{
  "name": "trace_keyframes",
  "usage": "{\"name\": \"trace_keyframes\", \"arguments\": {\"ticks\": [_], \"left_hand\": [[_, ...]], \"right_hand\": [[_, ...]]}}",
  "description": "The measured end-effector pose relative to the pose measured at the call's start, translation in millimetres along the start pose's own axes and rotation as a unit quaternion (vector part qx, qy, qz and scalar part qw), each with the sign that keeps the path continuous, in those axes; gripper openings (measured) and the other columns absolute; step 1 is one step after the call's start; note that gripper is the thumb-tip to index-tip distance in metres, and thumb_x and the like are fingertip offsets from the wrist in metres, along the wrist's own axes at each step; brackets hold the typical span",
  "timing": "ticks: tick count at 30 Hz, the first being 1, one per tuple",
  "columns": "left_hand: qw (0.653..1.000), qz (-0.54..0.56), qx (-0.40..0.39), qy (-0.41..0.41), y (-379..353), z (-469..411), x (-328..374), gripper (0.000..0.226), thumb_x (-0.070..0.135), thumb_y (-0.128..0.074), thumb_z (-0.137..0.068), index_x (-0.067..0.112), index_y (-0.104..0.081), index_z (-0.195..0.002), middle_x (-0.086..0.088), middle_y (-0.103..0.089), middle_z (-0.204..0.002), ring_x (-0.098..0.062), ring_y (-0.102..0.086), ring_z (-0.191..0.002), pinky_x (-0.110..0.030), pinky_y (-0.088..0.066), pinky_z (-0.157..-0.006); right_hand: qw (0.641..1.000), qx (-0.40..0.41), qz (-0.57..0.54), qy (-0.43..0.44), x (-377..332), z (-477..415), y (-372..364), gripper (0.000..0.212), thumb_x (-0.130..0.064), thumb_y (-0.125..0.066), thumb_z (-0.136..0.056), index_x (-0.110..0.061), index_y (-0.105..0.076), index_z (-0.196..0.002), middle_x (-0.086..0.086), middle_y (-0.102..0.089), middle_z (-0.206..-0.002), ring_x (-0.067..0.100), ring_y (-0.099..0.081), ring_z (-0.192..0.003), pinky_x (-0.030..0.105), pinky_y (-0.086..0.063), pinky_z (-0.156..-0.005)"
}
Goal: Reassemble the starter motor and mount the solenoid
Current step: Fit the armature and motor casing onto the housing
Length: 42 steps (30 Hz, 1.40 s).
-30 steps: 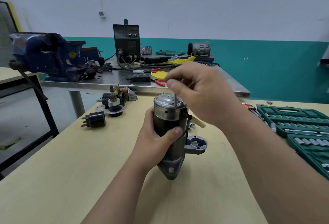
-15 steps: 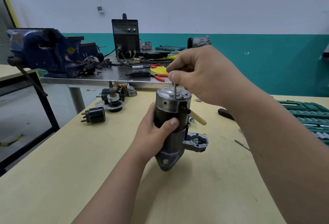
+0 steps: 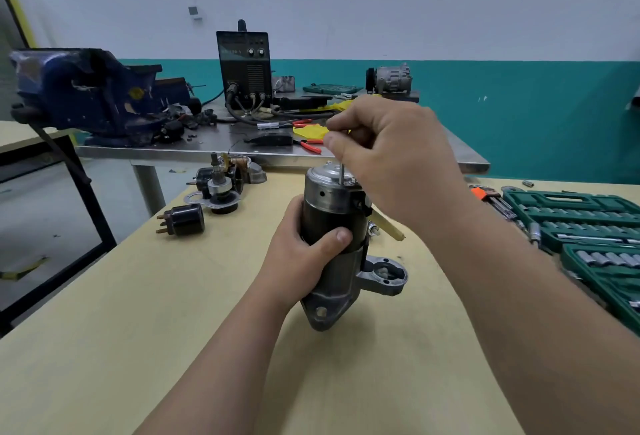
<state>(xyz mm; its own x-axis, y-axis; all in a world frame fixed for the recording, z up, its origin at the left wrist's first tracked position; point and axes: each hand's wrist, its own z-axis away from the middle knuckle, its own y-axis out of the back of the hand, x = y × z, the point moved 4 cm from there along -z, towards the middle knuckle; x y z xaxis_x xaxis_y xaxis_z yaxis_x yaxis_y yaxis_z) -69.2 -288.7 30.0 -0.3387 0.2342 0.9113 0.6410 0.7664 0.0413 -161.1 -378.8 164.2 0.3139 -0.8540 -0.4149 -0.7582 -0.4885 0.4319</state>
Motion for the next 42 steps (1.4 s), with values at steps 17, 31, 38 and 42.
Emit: {"name": "trace_keyframes", "arguments": {"ticks": [17, 31, 38, 42], "left_hand": [[0.994, -0.069, -0.02, 0.077, 9, 13, -18, 0.069, 0.038, -0.079, -0.05, 0.031, -0.053, -0.114, 0.007, -0.071, -0.098, -0.01, -0.07, -0.088, -0.025, -0.054, -0.07], [0.997, -0.047, -0.009, 0.065, 6, 16, -16, 0.07, 0.031, -0.078, -0.053, 0.022, -0.052, -0.118, 0.001, -0.071, -0.102, -0.018, -0.071, -0.092, -0.036, -0.059, -0.076], [0.998, -0.023, -0.011, 0.052, 6, 21, -13, 0.071, 0.03, -0.081, -0.054, 0.03, -0.052, -0.118, 0.004, -0.071, -0.105, -0.015, -0.07, -0.096, -0.029, -0.057, -0.074], [0.999, -0.023, 0.019, 0.037, 1, 23, -10, 0.064, 0.035, -0.083, -0.055, 0.041, -0.052, -0.11, 0.011, -0.07, -0.102, -0.01, -0.07, -0.093, -0.024, -0.057, -0.071]], "right_hand": [[0.951, -0.174, -0.157, -0.203, 49, 39, -34, 0.064, -0.039, -0.079, -0.072, -0.048, -0.043, -0.123, -0.025, -0.059, -0.108, -0.01, -0.058, -0.094, 0.02, -0.052, -0.081], [0.967, -0.15, -0.103, -0.181, 43, 41, -37, 0.067, -0.047, -0.077, -0.068, -0.046, -0.041, -0.124, -0.028, -0.055, -0.105, -0.02, -0.05, -0.094, 0.009, -0.046, -0.07], [0.968, -0.164, -0.109, -0.153, 38, 49, -35, 0.072, -0.04, -0.079, -0.071, -0.046, -0.039, -0.131, -0.026, -0.056, -0.116, -0.012, -0.053, -0.103, 0.013, -0.046, -0.083], [0.972, -0.178, -0.043, -0.146, 35, 48, -26, 0.075, -0.051, -0.076, -0.07, -0.048, -0.034, -0.132, -0.032, -0.05, -0.115, -0.016, -0.049, -0.099, 0.005, -0.039, -0.079]]}}
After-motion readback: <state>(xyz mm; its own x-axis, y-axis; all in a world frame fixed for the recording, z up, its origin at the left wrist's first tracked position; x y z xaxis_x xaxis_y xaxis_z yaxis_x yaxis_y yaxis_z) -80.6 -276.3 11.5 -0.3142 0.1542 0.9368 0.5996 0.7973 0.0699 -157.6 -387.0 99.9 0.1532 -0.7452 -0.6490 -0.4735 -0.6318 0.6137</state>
